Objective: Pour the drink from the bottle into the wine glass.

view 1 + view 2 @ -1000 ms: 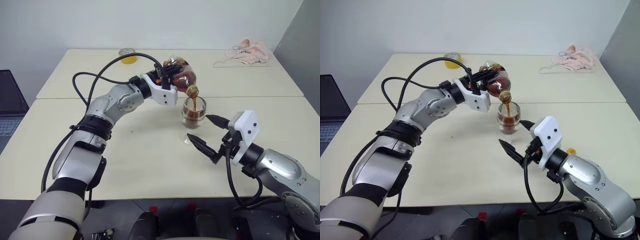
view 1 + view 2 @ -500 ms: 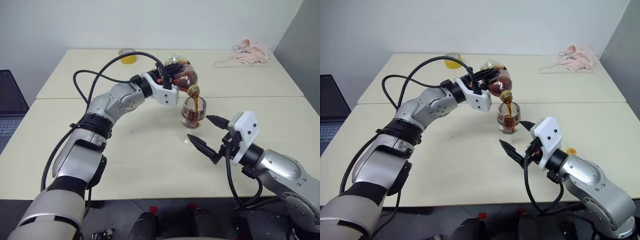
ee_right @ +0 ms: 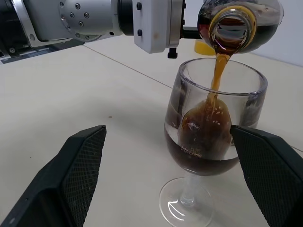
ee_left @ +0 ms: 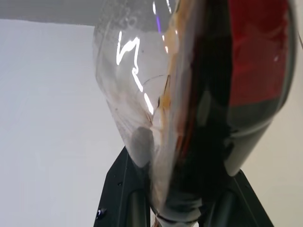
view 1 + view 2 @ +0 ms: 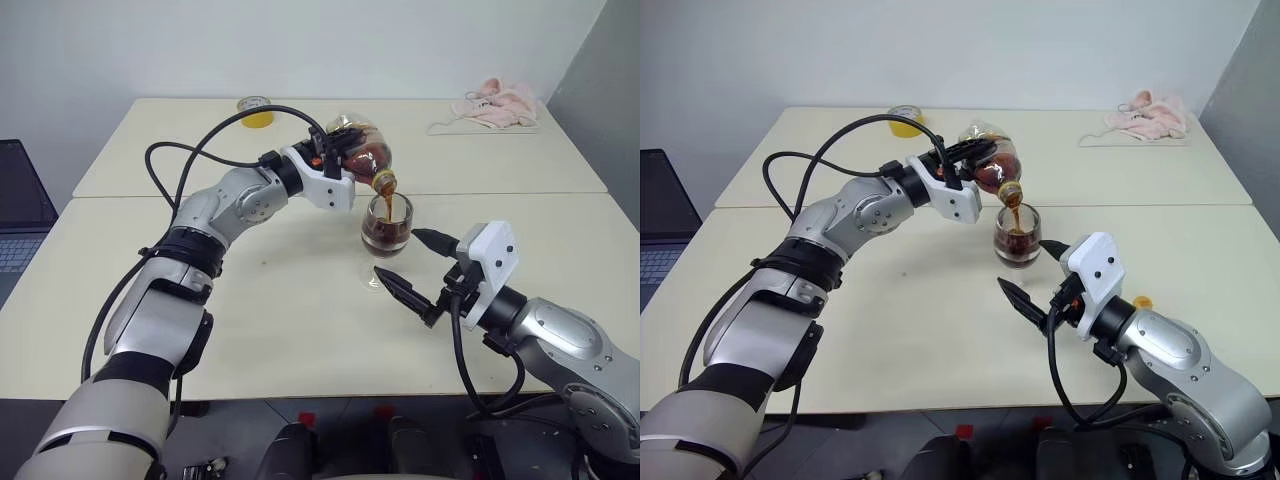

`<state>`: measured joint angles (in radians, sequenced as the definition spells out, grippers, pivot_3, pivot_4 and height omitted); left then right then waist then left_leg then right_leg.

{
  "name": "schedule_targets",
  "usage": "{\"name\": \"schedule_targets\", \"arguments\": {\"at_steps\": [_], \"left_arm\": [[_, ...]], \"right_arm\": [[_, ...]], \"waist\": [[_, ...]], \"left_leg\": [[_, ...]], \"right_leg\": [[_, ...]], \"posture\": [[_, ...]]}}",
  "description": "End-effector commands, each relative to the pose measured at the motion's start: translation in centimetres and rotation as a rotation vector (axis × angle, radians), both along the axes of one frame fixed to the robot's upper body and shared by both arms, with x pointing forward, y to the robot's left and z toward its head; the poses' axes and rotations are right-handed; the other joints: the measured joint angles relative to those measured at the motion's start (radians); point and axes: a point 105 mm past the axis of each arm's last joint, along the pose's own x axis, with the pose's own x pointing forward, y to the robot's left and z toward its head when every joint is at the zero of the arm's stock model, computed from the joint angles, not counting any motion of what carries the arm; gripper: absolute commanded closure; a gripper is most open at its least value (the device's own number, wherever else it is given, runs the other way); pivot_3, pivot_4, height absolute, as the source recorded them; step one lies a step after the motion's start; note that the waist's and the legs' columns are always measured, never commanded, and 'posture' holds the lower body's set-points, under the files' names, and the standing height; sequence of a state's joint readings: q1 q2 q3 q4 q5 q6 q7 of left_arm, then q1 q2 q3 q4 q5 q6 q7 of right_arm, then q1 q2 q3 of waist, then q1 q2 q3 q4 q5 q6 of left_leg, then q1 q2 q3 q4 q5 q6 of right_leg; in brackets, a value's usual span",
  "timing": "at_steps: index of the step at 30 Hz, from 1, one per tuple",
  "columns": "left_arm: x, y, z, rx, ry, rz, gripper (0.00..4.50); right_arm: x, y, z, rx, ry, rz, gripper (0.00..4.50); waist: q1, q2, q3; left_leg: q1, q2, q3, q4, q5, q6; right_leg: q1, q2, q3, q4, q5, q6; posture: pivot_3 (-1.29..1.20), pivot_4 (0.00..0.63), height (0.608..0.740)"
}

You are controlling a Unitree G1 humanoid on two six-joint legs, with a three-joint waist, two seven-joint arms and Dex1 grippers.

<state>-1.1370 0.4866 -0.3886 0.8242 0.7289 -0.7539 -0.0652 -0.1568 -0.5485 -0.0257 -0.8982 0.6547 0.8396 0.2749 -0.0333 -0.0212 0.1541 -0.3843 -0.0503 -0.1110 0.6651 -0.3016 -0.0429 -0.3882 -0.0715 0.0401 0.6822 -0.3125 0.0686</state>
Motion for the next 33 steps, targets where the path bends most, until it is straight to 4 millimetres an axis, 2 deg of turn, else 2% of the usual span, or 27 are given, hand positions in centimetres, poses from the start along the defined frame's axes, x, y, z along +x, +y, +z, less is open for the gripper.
{"name": "schedule_targets", "arguments": {"at_steps": [1,14,21,33], "left_arm": [[-0.4,-0.2,2.4,-0.025,-0.074,-0.021,3.76],[-0.3,-0.1,2.2,-0.029,-0.063,-0.018,3.76],[-0.2,0.0,1.1,-0.044,0.01,-0.015,3.76],[-0.2,0.1,0.5,-0.163,0.155,-0.008,3.76]], "right_arm": [[-0.7,0.2,1.1,0.01,-0.055,0.015,0.0],[-0.9,0.2,0.9,0.011,-0.05,0.014,0.0],[-0.9,0.2,0.8,0.012,-0.05,0.013,0.0],[-0.8,0.4,0.9,0.016,-0.053,0.019,0.0]], "waist": [[0.0,0.0,0.0],[0.0,0.0,0.0],[0.0,0.0,0.0],[-0.001,0.0,0.0]], "left_leg": [[0.0,0.0,0.0,0.0,0.0,0.0],[0.0,0.0,0.0,0.0,0.0,0.0],[0.0,0.0,0.0,0.0,0.0,0.0],[0.0,0.0,0.0,0.0,0.0,0.0]], "right_leg": [[0.0,0.0,0.0,0.0,0.0,0.0],[0.0,0.0,0.0,0.0,0.0,0.0],[0.0,0.0,0.0,0.0,0.0,0.0],[0.0,0.0,0.0,0.0,0.0,0.0]], "posture": [[0.0,0.15,0.74],[0.0,0.15,0.74],[0.0,0.15,0.74],[0.0,0.15,0.74]]}}
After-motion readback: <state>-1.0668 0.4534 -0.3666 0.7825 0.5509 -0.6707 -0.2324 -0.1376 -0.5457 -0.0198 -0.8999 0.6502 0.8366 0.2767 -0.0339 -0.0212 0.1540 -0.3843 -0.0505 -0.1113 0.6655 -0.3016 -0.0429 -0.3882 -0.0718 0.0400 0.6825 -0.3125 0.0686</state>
